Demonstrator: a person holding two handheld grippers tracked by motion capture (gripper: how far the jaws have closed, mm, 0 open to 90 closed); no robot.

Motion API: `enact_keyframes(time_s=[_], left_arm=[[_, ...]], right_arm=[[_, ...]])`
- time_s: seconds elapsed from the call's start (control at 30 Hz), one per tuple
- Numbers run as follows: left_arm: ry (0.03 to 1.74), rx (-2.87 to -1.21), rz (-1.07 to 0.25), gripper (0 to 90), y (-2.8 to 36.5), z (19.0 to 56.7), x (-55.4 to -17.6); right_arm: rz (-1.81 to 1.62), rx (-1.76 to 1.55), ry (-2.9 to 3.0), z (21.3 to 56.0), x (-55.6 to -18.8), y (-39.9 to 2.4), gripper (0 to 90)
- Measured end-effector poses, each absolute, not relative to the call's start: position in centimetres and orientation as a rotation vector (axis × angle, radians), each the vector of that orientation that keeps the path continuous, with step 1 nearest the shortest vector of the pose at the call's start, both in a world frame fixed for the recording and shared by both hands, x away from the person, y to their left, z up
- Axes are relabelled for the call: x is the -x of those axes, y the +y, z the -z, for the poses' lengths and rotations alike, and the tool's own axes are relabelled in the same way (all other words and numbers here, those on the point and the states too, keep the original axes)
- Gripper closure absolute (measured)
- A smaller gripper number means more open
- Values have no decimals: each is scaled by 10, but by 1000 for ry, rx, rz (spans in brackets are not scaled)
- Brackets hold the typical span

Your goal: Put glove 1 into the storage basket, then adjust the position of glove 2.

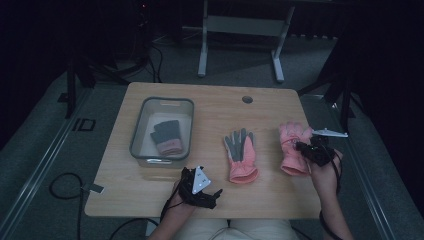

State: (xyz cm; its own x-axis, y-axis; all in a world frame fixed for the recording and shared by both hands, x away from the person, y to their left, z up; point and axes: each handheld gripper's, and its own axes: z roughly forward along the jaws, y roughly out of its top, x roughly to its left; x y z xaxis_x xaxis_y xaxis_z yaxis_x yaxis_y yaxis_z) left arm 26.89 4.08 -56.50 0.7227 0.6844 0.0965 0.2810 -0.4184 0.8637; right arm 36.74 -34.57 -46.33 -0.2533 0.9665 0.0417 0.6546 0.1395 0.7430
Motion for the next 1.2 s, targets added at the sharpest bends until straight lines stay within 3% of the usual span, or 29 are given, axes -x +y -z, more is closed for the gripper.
enact_keyframes(time_s=[0.43, 0.83, 1.2], left_arm=[[730, -2011, -553, 16, 40, 565, -268], [727, -2010, -541, 15, 41, 565, -268], [724, -2016, -533, 15, 40, 565, -268]], right_arm=[[-1000, -1392, 2001, 405, -356, -282, 880], [-1021, -1341, 2093, 414, -349, -222, 880], [-988, -1310, 2138, 422, -347, -193, 880]])
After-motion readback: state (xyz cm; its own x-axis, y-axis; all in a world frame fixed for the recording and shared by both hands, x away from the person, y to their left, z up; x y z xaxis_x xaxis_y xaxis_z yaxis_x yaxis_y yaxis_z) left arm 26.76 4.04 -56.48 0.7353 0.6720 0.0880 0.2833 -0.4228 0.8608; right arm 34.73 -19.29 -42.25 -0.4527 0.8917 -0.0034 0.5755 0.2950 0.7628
